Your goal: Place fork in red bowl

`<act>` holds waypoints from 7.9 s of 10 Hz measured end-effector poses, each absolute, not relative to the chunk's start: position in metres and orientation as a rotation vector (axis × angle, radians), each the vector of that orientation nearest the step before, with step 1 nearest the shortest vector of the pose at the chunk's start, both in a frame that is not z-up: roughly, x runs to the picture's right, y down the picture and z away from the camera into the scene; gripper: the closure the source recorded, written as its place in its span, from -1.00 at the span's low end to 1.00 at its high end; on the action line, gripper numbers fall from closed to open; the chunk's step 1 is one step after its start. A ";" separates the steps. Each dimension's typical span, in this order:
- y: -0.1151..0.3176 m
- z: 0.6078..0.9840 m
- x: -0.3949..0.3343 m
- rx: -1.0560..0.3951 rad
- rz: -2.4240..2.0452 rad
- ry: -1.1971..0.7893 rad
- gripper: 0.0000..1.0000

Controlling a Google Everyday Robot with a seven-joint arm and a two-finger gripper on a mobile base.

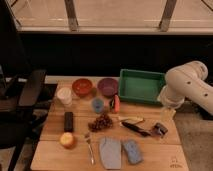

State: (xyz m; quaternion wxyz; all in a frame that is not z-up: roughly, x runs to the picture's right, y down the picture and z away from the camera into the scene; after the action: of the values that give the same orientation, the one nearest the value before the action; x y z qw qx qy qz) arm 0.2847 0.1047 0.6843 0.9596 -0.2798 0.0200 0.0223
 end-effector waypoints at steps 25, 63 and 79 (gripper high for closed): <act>0.093 0.680 0.189 -0.553 -0.225 -0.151 -0.30; 0.305 0.768 -0.084 -0.731 -0.930 -0.644 0.95; 0.095 0.742 -0.122 -0.355 -0.753 -0.752 1.00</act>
State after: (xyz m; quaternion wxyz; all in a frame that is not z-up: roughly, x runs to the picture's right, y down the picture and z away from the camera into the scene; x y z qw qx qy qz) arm -0.1216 0.0953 0.7424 0.8467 -0.1684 -0.3566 -0.3572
